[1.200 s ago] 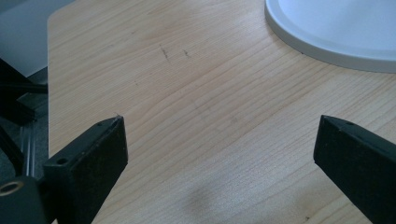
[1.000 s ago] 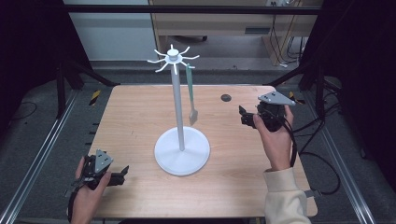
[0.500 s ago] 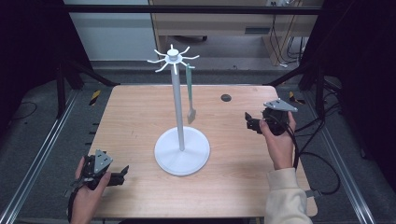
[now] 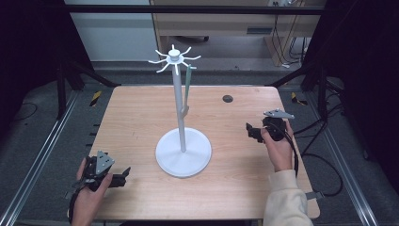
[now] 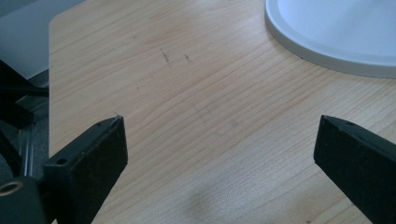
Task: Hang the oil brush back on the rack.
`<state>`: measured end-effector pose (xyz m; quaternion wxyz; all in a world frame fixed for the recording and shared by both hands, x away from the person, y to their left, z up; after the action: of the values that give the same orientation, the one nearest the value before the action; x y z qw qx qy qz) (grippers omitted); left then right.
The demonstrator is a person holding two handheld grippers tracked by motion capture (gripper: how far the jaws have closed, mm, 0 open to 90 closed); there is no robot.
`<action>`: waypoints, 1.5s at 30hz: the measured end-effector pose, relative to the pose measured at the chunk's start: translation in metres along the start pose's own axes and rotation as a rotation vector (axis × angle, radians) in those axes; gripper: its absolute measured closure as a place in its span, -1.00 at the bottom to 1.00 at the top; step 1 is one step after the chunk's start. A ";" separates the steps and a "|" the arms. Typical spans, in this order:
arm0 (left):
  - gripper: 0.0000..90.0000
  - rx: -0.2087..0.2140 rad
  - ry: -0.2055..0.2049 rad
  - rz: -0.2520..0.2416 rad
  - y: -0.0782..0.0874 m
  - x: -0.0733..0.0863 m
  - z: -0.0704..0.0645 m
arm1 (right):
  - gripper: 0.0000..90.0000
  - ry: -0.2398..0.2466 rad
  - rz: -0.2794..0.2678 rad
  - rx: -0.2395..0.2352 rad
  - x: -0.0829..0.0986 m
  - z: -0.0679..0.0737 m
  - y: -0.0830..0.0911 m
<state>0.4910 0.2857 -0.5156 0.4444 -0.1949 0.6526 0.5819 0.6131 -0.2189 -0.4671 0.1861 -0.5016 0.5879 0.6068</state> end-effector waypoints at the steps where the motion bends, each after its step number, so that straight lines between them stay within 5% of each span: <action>1: -0.95 0.000 0.003 0.000 0.000 0.000 0.001 | -0.77 -0.004 0.003 -0.006 0.002 0.001 -0.002; 17: -0.94 -0.035 0.024 -0.017 -0.001 0.000 0.009 | -0.76 0.094 0.037 -0.110 0.017 0.042 -0.031; 24: -0.92 -0.024 0.026 -0.031 -0.001 0.000 0.010 | -0.74 0.103 0.028 -0.121 0.023 0.052 -0.038; 35: -0.93 -0.011 0.055 -0.020 -0.003 0.002 0.011 | -0.74 0.073 0.000 -0.200 0.024 0.068 -0.043; 45: -0.93 -0.007 0.055 -0.023 -0.003 0.001 0.010 | -0.75 0.124 0.028 -0.237 0.028 0.084 -0.048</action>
<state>0.4955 0.2943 -0.5175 0.4323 -0.2198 0.6602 0.5735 0.6075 -0.1420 -0.5324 0.0803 -0.5485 0.5294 0.6422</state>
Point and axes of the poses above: each handheld gripper's, and its own axes: y roughly backward along the jaws, x roughly out of its underside, z roughly to its left, the point moved 8 cm from there along -y, roughly forward along the jaws, and after that the axes turned 13 degrees about y, right-handed, at the moved point
